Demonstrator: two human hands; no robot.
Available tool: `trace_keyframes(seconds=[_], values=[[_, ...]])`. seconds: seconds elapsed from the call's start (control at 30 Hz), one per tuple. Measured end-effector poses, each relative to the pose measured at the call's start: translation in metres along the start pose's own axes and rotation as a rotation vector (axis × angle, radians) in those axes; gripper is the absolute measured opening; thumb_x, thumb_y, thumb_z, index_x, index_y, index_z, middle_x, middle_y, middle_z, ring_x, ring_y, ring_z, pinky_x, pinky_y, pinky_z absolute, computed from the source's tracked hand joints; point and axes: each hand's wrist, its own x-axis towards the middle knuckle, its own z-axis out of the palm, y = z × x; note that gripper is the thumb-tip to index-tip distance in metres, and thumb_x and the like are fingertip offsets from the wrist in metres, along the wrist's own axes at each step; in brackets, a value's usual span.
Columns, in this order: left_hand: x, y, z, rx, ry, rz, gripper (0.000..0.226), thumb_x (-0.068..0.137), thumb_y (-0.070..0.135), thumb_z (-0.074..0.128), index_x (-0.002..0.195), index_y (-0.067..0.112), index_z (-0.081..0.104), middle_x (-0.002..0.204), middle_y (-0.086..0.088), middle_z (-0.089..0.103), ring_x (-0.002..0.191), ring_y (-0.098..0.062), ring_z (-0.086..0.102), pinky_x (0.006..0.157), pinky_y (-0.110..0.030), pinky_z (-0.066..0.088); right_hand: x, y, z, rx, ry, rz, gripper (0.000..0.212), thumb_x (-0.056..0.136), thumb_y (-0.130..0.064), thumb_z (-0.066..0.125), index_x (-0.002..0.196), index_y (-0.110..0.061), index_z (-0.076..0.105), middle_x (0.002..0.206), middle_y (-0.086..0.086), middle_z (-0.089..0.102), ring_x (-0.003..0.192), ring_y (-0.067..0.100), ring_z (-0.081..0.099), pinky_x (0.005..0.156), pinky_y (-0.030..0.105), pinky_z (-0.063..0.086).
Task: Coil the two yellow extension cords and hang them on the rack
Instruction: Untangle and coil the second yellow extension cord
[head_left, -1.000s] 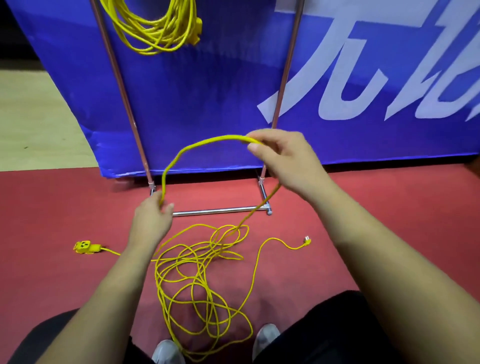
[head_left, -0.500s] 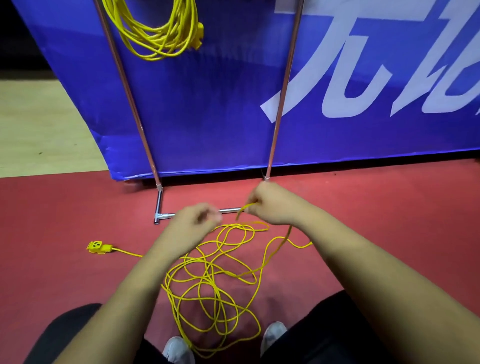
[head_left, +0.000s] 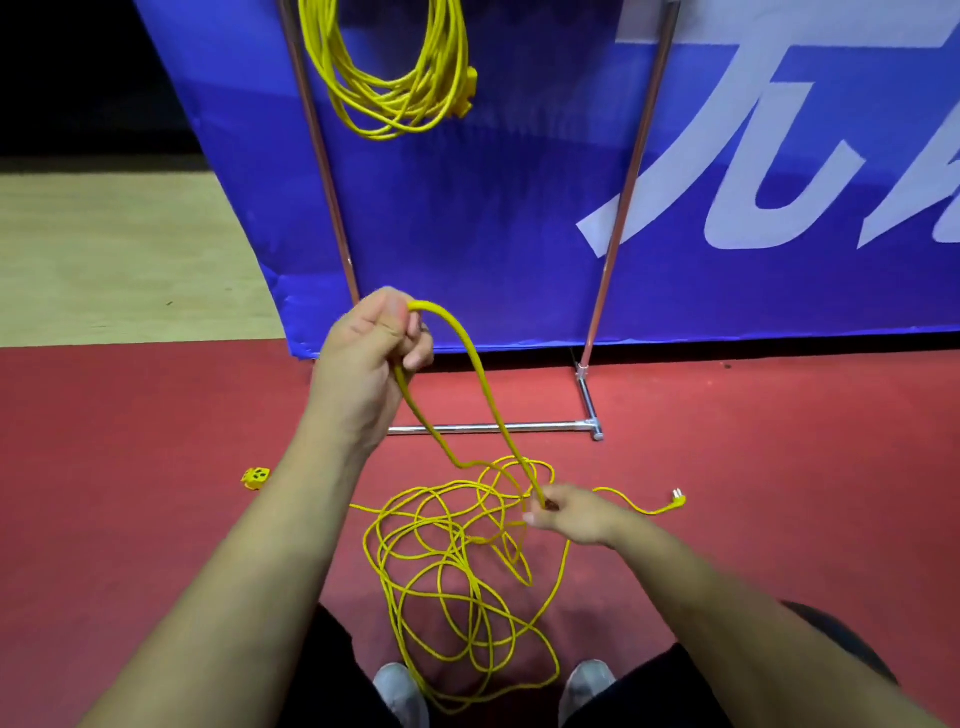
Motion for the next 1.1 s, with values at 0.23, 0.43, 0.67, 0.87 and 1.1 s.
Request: trace_keyframes(seconds=[0.23, 0.43, 0.67, 0.87, 1.1], values=[[-0.005, -0.012, -0.096, 0.829, 0.332, -0.236, 0.022, 0.093, 0.031, 0.051, 0.079, 0.017, 0.06, 0.063, 0.005, 0.063, 0.069, -0.023, 0.065, 0.069, -0.034, 0.046, 0.009, -0.02, -0.019, 0.35, 0.432, -0.015, 0.024, 0.096, -0.005, 0.053, 0.073, -0.01, 0.058, 0.059, 0.006, 0.059, 0.057, 0.018, 0.053, 0.072, 0.043, 0.046], [-0.015, -0.004, -0.064, 0.988, 0.319, -0.029, 0.059, 0.095, 0.029, 0.055, 0.147, 0.012, 0.033, 0.152, -0.003, 0.035, 0.141, -0.012, 0.029, 0.114, -0.027, 0.024, -0.063, -0.189, -0.103, 0.33, 0.653, -0.458, 0.009, 0.092, -0.011, 0.061, 0.085, -0.008, 0.065, 0.056, 0.006, 0.041, 0.053, 0.019, 0.038, 0.053, 0.028, 0.036], [-0.015, 0.029, 0.02, 0.427, -0.261, -0.116, 0.031, 0.095, 0.037, 0.042, 0.092, 0.01, 0.057, 0.058, 0.004, 0.052, 0.063, -0.02, 0.063, 0.069, -0.032, 0.047, -0.103, -0.237, -0.098, 0.253, 0.501, -0.583, 0.017, 0.092, -0.017, 0.063, 0.083, -0.002, 0.064, 0.055, 0.009, 0.038, 0.049, 0.017, 0.034, 0.046, 0.026, 0.029], [-0.016, 0.042, 0.028, 0.165, -0.08, -0.005, 0.033, 0.097, 0.026, 0.043, 0.066, 0.017, 0.051, 0.05, 0.006, 0.02, 0.043, -0.01, 0.018, 0.047, -0.025, 0.014, -0.067, -0.129, -0.046, 0.033, 0.233, -0.319, 0.012, 0.089, -0.014, 0.067, 0.08, -0.006, 0.064, 0.071, 0.009, 0.062, 0.066, 0.011, 0.053, 0.063, 0.02, 0.042], [0.0, 0.037, -0.007, 0.283, 0.201, -0.068, 0.036, 0.102, 0.028, 0.04, 0.07, 0.015, 0.05, 0.048, 0.007, 0.026, 0.043, -0.012, 0.025, 0.043, -0.022, 0.024, -0.02, -0.022, 0.011, 0.114, 0.182, 0.0, 0.027, 0.094, -0.009, 0.058, 0.069, -0.018, 0.059, 0.065, 0.014, 0.058, 0.062, 0.011, 0.045, 0.062, 0.026, 0.033]])
